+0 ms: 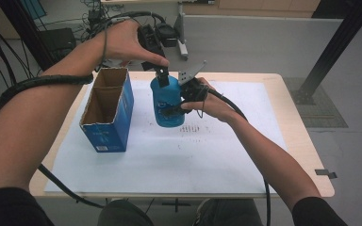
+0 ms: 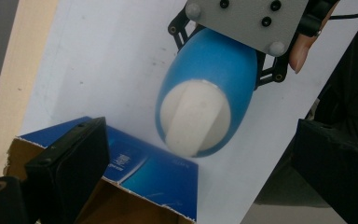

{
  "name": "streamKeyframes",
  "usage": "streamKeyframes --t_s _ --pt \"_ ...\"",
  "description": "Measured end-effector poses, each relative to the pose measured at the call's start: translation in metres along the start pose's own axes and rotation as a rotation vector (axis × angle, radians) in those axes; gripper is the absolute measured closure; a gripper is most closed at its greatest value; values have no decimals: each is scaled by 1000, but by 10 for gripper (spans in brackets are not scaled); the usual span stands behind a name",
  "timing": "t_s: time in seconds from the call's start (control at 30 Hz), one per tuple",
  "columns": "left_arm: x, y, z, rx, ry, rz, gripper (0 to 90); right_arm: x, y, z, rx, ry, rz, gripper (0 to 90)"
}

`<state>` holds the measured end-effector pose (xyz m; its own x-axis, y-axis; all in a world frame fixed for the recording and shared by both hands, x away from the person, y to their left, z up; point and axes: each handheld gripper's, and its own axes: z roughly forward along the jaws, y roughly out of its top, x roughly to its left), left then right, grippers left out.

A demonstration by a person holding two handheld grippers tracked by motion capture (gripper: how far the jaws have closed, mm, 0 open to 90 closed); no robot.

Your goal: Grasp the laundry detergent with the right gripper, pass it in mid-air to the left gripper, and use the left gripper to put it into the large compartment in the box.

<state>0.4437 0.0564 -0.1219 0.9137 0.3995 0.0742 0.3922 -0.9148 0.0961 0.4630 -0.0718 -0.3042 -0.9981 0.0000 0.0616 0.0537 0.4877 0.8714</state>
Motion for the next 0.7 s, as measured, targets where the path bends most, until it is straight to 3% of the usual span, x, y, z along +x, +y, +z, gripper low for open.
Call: streamKeyframes --t_s 0.7 --pt "-2 -1 10 22 -16 35 51 9 16 1 -52 28 -50 438"
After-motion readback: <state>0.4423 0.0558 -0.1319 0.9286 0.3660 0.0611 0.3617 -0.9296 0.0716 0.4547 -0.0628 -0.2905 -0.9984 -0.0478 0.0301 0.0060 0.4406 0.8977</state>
